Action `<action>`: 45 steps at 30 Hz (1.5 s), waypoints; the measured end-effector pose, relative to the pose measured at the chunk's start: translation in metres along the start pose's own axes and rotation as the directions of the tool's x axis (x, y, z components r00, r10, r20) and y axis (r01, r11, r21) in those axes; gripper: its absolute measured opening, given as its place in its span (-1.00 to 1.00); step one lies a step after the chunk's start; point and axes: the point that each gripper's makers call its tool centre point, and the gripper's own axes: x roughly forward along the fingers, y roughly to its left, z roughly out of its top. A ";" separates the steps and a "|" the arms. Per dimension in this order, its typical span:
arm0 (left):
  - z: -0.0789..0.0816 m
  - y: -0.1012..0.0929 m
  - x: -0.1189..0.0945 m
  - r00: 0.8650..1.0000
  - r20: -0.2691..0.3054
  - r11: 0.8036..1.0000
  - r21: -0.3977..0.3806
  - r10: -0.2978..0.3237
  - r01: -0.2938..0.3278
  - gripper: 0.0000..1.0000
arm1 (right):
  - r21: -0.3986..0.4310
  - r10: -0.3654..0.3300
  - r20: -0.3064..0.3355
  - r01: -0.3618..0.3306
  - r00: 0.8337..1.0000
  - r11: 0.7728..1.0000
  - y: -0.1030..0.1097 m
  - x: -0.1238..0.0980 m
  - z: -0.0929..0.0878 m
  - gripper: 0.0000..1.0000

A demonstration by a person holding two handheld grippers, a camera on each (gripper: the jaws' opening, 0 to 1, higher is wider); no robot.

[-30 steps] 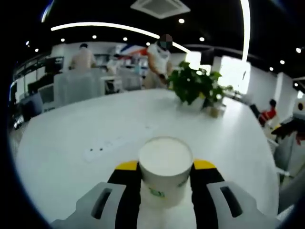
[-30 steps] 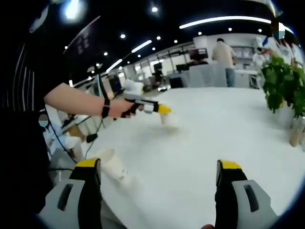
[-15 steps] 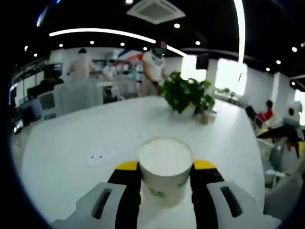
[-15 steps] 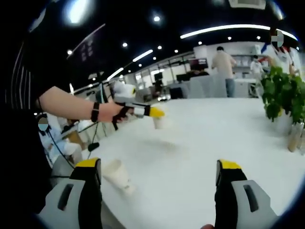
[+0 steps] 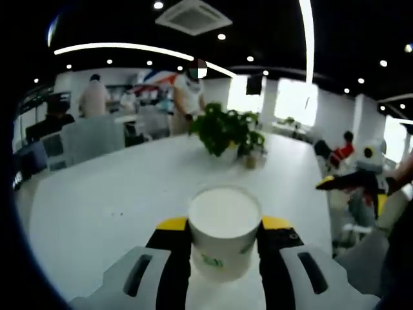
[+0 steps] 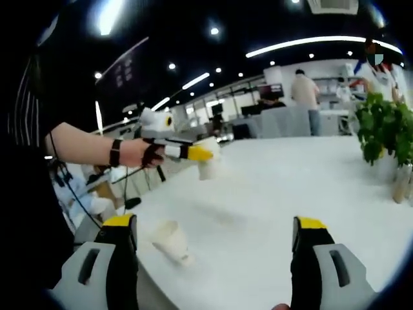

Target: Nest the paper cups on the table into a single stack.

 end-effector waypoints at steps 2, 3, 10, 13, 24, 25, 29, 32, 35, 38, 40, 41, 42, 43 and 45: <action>0.004 -0.004 -0.005 1.000 0.013 1.000 -0.002 -0.007 0.007 -0.22 | 0.003 0.005 0.008 -0.005 1.000 1.000 0.002 0.002 0.000 0.96; 0.005 -0.007 -0.007 1.000 0.015 1.000 0.002 -0.012 0.012 -0.22 | 0.006 0.006 0.006 -0.006 1.000 1.000 0.003 0.004 -0.001 0.96; 0.006 -0.019 -0.018 0.999 0.011 0.999 0.011 -0.037 0.037 -0.22 | 0.019 0.019 0.019 -0.019 1.000 1.000 0.011 0.010 0.000 0.96; 0.009 -0.026 -0.022 0.999 0.016 0.999 0.011 -0.047 0.046 -0.22 | 0.015 0.031 0.019 -0.032 0.999 0.999 0.014 0.011 0.001 0.96; 0.023 -0.042 -0.031 0.996 0.036 0.996 0.034 -0.086 0.084 -0.22 | 0.043 0.038 0.057 -0.040 0.998 0.998 0.012 0.014 0.010 0.94; 0.024 -0.043 -0.031 0.995 0.043 0.996 0.032 -0.086 0.085 -0.22 | 0.044 0.039 0.059 -0.041 0.998 0.998 0.013 0.014 0.011 0.94; 0.027 -0.051 -0.033 0.994 0.048 0.995 0.047 -0.094 0.091 -0.22 | 0.053 0.051 0.064 -0.054 0.997 0.997 0.015 0.015 0.010 0.90; 0.029 -0.061 -0.034 0.993 0.052 0.993 0.046 -0.109 0.107 -0.22 | 0.066 0.071 0.063 -0.076 0.995 0.995 0.019 0.016 0.008 0.87; 0.029 -0.069 -0.036 0.991 0.050 0.991 0.057 -0.125 0.122 -0.22 | 0.076 0.081 0.072 -0.087 0.994 0.993 0.021 0.016 0.010 0.86; 0.028 -0.075 -0.038 0.990 0.047 0.990 0.059 -0.133 0.131 -0.22 | 0.096 0.088 0.093 -0.097 0.992 0.991 0.022 0.016 0.012 0.86; 0.028 -0.077 -0.039 0.990 0.045 0.989 0.061 -0.136 0.133 -0.22 | 0.102 0.089 0.092 -0.098 0.992 0.990 0.022 0.016 0.012 0.85; 0.028 -0.078 -0.039 0.989 0.047 0.989 0.060 -0.138 0.135 -0.22 | 0.105 0.092 0.094 -0.102 0.991 0.989 0.023 0.016 0.012 0.85; 0.029 -0.081 -0.040 0.989 0.049 0.989 0.057 -0.142 0.139 -0.22 | 0.108 0.094 0.096 -0.104 0.991 0.989 0.023 0.016 0.012 0.84; 0.028 -0.082 -0.040 0.988 0.049 0.988 0.056 -0.145 0.142 -0.22 | 0.112 0.096 0.097 -0.106 0.991 0.988 0.023 0.016 0.012 0.84; 0.028 -0.085 -0.040 0.987 0.052 0.988 0.046 -0.151 0.149 -0.22 | 0.115 0.101 0.100 -0.112 0.990 0.987 0.024 0.016 0.012 0.83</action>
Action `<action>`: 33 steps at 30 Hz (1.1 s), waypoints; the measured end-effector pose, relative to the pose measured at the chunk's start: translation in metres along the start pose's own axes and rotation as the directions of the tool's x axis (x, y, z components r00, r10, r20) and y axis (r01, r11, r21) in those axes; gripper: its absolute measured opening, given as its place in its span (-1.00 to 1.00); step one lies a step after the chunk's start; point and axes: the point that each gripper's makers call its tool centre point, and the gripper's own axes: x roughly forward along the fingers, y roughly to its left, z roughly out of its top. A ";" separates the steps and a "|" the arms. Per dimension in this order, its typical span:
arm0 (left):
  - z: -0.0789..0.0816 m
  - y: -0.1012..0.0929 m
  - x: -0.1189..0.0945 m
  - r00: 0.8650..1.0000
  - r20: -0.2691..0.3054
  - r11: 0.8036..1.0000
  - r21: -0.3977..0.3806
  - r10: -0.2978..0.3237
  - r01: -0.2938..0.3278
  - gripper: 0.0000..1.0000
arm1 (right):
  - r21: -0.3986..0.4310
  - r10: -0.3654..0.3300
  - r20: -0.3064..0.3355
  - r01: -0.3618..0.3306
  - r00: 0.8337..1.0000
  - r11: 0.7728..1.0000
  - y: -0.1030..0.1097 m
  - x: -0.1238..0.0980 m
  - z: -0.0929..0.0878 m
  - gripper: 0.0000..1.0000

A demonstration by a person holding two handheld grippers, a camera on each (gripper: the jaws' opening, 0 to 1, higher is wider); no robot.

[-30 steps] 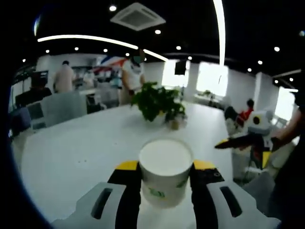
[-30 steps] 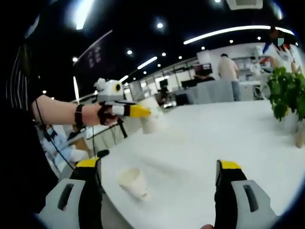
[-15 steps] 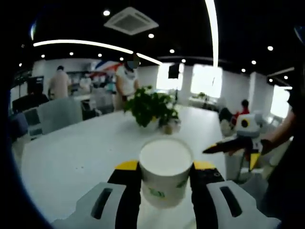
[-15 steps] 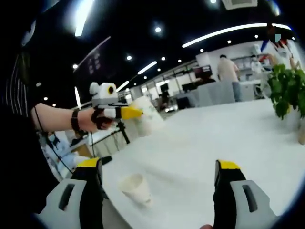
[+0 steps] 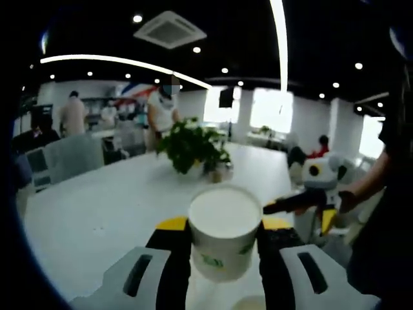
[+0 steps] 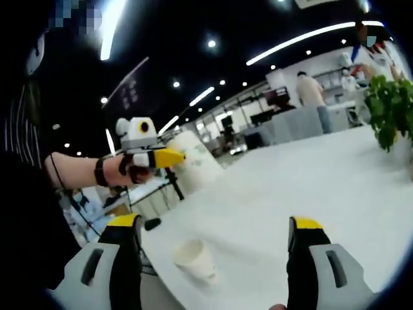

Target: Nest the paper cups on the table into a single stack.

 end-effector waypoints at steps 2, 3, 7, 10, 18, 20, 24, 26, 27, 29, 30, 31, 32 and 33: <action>-0.001 -0.003 0.000 1.000 0.004 1.000 -0.008 -0.006 0.006 -0.22 | 0.003 0.007 -0.007 -0.007 1.000 1.000 0.001 0.000 -0.002 0.82; -0.002 -0.006 0.000 1.000 0.005 1.000 -0.008 -0.011 0.011 -0.22 | 0.000 0.011 -0.008 -0.011 1.000 1.000 0.003 0.000 -0.002 0.82; -0.003 -0.011 0.000 1.000 0.005 1.000 -0.014 -0.020 0.020 -0.22 | 0.005 0.038 -0.004 -0.038 0.999 0.999 0.011 0.002 -0.002 0.78; -0.005 -0.014 0.000 1.000 0.008 0.999 -0.030 -0.026 0.026 -0.22 | 0.020 0.065 -0.012 -0.065 0.998 0.998 0.017 0.004 -0.005 0.69; -0.003 -0.019 0.002 0.999 0.022 0.998 -0.041 -0.038 0.039 -0.23 | 0.026 0.106 -0.019 -0.105 0.994 0.994 0.031 0.012 -0.008 0.63; -0.003 -0.019 0.002 0.999 0.026 0.998 -0.055 -0.038 0.040 -0.23 | 0.028 0.111 -0.020 -0.111 0.994 0.993 0.032 0.014 -0.008 0.61; -0.003 -0.021 0.001 0.999 0.028 0.997 -0.056 -0.044 0.045 -0.23 | 0.025 0.140 -0.017 -0.140 0.990 0.990 0.039 0.020 -0.004 0.56; -0.005 -0.020 0.001 0.999 0.023 0.998 -0.056 -0.042 0.043 -0.23 | 0.024 0.151 -0.015 -0.151 0.988 0.988 0.042 0.022 -0.003 0.52; -0.006 -0.020 0.001 0.999 0.021 0.997 -0.062 -0.042 0.043 -0.23 | 0.027 0.156 -0.011 -0.155 0.988 0.987 0.043 0.024 -0.002 0.51; -0.005 -0.021 0.001 0.999 0.026 0.997 -0.070 -0.043 0.045 -0.23 | 0.042 0.169 0.000 -0.169 0.986 0.985 0.046 0.027 0.000 0.50; -0.005 -0.021 0.000 0.999 0.027 0.996 -0.072 -0.043 0.045 -0.23 | 0.042 0.171 0.001 -0.171 0.985 0.984 0.046 0.028 0.001 0.49; -0.005 -0.022 0.000 0.999 0.027 0.996 -0.074 -0.045 0.047 -0.23 | 0.041 0.175 0.004 -0.175 0.985 0.984 0.048 0.029 0.001 0.47; -0.005 -0.023 0.000 0.999 0.026 0.996 -0.073 -0.047 0.049 -0.23 | 0.041 0.179 0.008 -0.179 0.984 0.983 0.049 0.029 0.002 0.46; -0.005 -0.023 0.000 0.998 0.026 0.996 -0.075 -0.050 0.052 -0.23 | 0.047 0.186 0.015 -0.186 0.982 0.981 0.050 0.030 0.003 0.44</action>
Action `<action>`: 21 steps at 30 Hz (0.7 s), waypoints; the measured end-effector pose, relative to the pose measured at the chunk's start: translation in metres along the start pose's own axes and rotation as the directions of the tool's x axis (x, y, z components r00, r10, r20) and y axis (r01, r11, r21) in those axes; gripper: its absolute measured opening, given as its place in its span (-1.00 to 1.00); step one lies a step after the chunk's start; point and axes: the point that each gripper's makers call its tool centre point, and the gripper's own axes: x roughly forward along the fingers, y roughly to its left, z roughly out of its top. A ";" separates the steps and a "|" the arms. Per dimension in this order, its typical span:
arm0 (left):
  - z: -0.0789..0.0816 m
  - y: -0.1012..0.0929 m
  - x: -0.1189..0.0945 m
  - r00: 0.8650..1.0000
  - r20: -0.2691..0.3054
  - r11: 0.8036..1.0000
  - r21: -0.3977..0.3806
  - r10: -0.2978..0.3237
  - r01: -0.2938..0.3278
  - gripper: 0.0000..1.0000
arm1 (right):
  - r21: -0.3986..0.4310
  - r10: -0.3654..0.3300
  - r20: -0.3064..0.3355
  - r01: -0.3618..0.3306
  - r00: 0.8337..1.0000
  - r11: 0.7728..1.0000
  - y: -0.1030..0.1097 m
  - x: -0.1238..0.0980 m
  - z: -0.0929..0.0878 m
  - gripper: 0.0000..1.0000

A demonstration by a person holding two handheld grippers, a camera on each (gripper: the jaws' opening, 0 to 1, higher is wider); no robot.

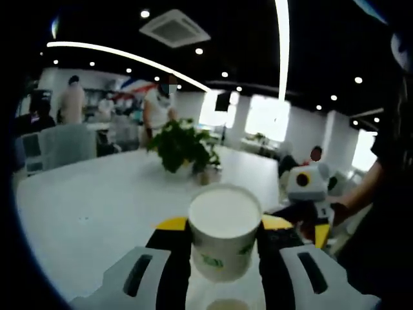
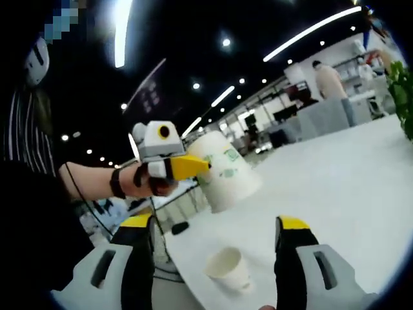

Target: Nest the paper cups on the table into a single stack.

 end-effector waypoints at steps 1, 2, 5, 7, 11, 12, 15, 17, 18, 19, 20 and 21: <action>-0.001 0.001 0.000 1.000 -0.004 1.000 -0.003 0.001 -0.001 -0.23 | 0.002 0.001 0.001 -0.001 1.000 1.000 0.000 0.001 0.000 0.43; -0.003 0.002 0.000 1.000 -0.010 1.000 -0.004 0.003 -0.003 -0.23 | 0.001 0.001 0.002 -0.001 1.000 1.000 -0.001 0.001 0.000 0.43; -0.003 0.001 0.000 1.000 -0.011 1.000 -0.006 -0.002 0.002 -0.23 | 0.001 0.003 0.001 -0.003 1.000 1.000 0.000 0.002 0.001 0.42; -0.001 0.002 0.000 1.000 -0.006 1.000 -0.009 -0.001 0.001 -0.23 | 0.003 0.004 0.004 -0.004 1.000 1.000 0.000 0.002 0.001 0.42; 0.000 0.001 0.000 1.000 -0.005 1.000 -0.016 -0.007 0.007 -0.23 | 0.012 0.009 0.010 -0.009 1.000 1.000 -0.001 0.003 0.003 0.39; 0.000 0.001 0.001 1.000 -0.006 1.000 -0.022 -0.008 0.008 -0.23 | 0.019 0.011 0.016 -0.011 1.000 1.000 -0.002 0.003 0.004 0.37; -0.002 -0.001 0.002 1.000 -0.011 0.999 -0.028 -0.016 0.016 -0.23 | 0.022 0.017 0.021 -0.018 1.000 1.000 -0.001 0.005 0.006 0.34; -0.003 -0.002 0.003 1.000 -0.014 0.999 -0.030 -0.021 0.020 -0.23 | 0.027 0.026 0.024 -0.027 0.999 0.999 0.001 0.006 0.007 0.33; -0.002 -0.003 0.003 1.000 -0.013 0.999 -0.030 -0.023 0.023 -0.23 | 0.029 0.030 0.024 -0.031 0.999 0.999 0.001 0.007 0.007 0.32; -0.001 -0.003 0.004 1.000 -0.007 0.999 -0.031 -0.026 0.026 -0.23 | 0.029 0.034 0.024 -0.034 0.999 0.999 0.001 0.008 0.007 0.31; -0.001 -0.004 0.004 1.000 -0.006 0.999 -0.034 -0.029 0.028 -0.23 | 0.030 0.037 0.024 -0.038 0.999 0.999 0.002 0.008 0.007 0.30; -0.001 -0.005 0.004 0.999 -0.006 0.999 -0.036 -0.033 0.032 -0.23 | 0.032 0.042 0.025 -0.043 0.999 0.999 0.003 0.009 0.007 0.29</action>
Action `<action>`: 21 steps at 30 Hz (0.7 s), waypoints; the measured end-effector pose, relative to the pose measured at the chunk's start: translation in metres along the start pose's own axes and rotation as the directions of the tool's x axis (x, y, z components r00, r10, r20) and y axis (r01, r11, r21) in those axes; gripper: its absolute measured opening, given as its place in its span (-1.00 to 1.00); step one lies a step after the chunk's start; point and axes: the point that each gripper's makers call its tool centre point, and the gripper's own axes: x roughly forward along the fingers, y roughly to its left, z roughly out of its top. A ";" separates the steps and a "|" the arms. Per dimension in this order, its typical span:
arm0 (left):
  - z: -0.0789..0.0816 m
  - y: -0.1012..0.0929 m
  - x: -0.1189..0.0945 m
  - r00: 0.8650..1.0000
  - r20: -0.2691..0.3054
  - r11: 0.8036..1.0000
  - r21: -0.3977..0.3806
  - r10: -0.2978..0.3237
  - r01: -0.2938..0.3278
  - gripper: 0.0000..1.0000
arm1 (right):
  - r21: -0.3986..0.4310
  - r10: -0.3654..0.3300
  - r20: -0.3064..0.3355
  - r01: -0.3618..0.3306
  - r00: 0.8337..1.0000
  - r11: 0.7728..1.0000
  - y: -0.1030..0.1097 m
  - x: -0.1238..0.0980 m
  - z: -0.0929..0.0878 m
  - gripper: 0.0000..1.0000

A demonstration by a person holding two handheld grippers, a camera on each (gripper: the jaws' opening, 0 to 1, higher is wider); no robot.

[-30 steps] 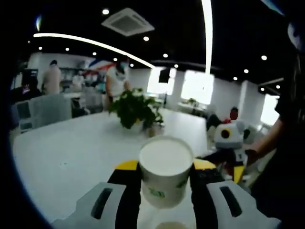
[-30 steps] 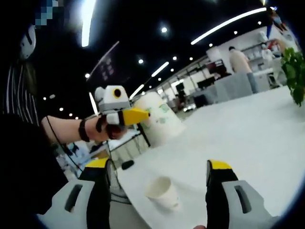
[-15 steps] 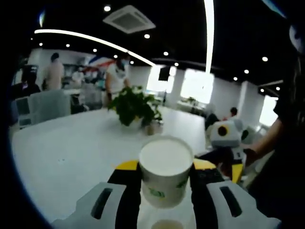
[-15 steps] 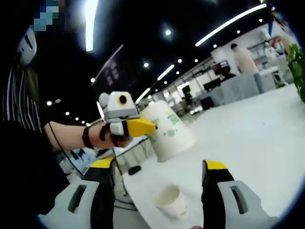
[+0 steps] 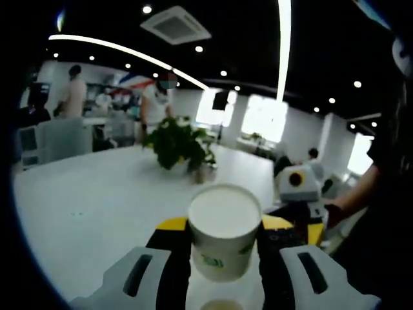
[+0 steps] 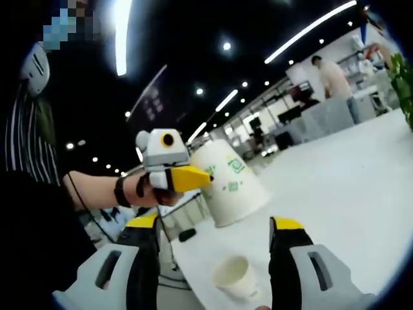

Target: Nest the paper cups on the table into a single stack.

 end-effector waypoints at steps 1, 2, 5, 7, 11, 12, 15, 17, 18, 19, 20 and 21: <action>0.000 0.000 0.000 1.000 -0.001 1.000 0.000 -0.001 0.001 -0.23 | 0.003 0.003 0.002 -0.003 1.000 1.000 0.001 0.001 0.000 0.28; 0.000 0.000 0.000 1.000 -0.003 1.000 -0.001 -0.003 0.003 -0.23 | 0.005 0.004 0.002 -0.004 1.000 1.000 0.001 0.001 0.001 0.26; -0.001 -0.001 0.000 1.000 -0.003 1.000 -0.014 -0.008 0.008 -0.23 | 0.012 0.017 0.016 -0.018 1.000 1.000 0.003 0.002 0.004 0.19; -0.001 -0.003 0.000 1.000 -0.002 1.000 -0.016 -0.014 0.014 -0.23 | 0.022 0.028 0.039 -0.029 0.999 0.999 0.004 0.002 0.008 0.15; 0.000 -0.004 -0.001 1.000 0.007 1.000 -0.020 -0.022 0.022 -0.22 | 0.051 0.042 0.069 -0.045 0.997 0.998 0.004 0.001 0.014 0.13; 0.000 -0.004 -0.001 1.000 0.008 0.999 -0.022 -0.023 0.023 -0.22 | 0.056 0.044 0.075 -0.048 0.996 0.997 0.004 0.001 0.015 0.13; 0.001 -0.004 -0.004 1.000 0.009 0.999 -0.028 -0.030 0.030 -0.22 | 0.066 0.055 0.091 -0.061 0.994 0.996 0.005 0.000 0.018 0.11; 0.001 -0.005 -0.005 0.999 0.007 0.999 -0.030 -0.034 0.034 -0.22 | 0.075 0.062 0.095 -0.069 0.994 0.995 0.006 -0.001 0.020 0.08; 0.000 -0.005 -0.006 0.999 0.006 0.999 -0.034 -0.038 0.038 -0.22 | 0.083 0.069 0.102 -0.078 0.992 0.994 0.007 -0.001 0.021 0.06; 0.000 -0.005 -0.006 0.999 0.006 0.999 -0.032 -0.039 0.039 -0.22 | 0.086 0.074 0.106 -0.083 0.992 0.993 0.007 -0.002 0.022 0.03; 0.000 -0.005 -0.007 0.999 0.008 0.999 -0.029 -0.040 0.041 -0.22 | 0.091 0.081 0.110 -0.092 0.991 0.992 0.008 -0.003 0.023 0.00; 0.000 -0.006 -0.007 0.999 0.010 0.999 -0.030 -0.042 0.043 -0.22 | 0.093 0.084 0.112 -0.095 0.990 0.991 0.008 -0.003 0.023 -0.02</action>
